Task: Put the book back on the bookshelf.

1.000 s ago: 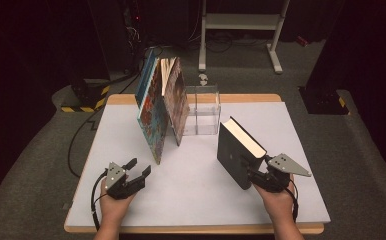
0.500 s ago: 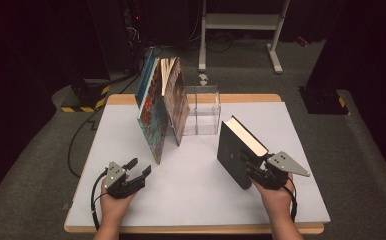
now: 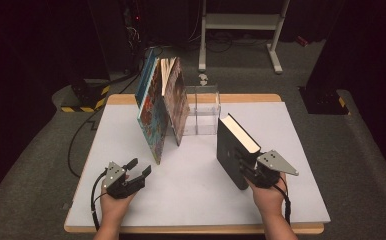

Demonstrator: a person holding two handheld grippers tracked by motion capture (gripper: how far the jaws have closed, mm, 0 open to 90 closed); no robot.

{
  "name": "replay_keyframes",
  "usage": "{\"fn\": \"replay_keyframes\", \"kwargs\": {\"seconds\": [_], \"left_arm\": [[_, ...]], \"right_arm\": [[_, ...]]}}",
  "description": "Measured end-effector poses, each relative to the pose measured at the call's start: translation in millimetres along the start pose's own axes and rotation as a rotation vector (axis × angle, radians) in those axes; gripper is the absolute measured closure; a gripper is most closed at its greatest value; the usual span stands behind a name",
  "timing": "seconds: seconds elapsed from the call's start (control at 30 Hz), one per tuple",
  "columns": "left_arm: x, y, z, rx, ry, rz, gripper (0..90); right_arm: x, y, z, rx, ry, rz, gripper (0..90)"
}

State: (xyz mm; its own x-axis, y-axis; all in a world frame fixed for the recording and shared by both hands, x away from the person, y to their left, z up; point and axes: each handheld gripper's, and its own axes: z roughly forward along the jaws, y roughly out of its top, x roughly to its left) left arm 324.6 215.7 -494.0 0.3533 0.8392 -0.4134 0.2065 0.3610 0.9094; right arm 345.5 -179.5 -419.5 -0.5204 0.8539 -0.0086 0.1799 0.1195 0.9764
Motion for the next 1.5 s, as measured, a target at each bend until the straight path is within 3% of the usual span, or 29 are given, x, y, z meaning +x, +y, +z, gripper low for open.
{"fn": "replay_keyframes", "kwargs": {"seconds": [0.1, 0.27, 0.4, 0.53, 0.83, 1.03, 1.2, 1.5], "left_arm": [[1.1, 0.5, -0.5, 0.001, 0.001, 0.0, 37.0], [2.8, 1.9, -1.4, -0.009, 0.001, -0.015, 37.0], [3.2, 2.1, -2.3, -0.014, 0.0, -0.023, 37.0], [4.1, 1.9, -3.0, -0.013, 0.0, -0.024, 37.0], [6.9, 2.9, -6.0, -0.017, 0.001, -0.04, 37.0], [8.1, 3.3, -6.3, -0.021, -0.001, -0.052, 37.0], [8.1, 3.8, -7.0, -0.024, -0.006, -0.062, 37.0], [6.8, 3.6, -6.3, -0.022, -0.014, -0.062, 37.0]], "right_arm": [[3.7, 7.8, 10.7, -0.004, 0.013, 0.02, 54.1], [16.8, 21.3, 31.0, -0.018, -0.001, -0.004, 54.0], [20.9, 33.4, 54.5, -0.03, -0.005, 0.026, 54.0], [23.5, 44.2, 76.9, -0.041, -0.041, 0.029, 54.0], [18.4, 56.1, 118.6, -0.032, -0.111, 0.02, 53.9], [12.8, 60.2, 145.8, -0.03, -0.133, 0.039, 54.0], [11.2, 62.1, 166.9, -0.022, -0.162, 0.025, 54.0], [6.0, 63.4, 195.7, -0.011, -0.187, 0.034, 54.0]]}}
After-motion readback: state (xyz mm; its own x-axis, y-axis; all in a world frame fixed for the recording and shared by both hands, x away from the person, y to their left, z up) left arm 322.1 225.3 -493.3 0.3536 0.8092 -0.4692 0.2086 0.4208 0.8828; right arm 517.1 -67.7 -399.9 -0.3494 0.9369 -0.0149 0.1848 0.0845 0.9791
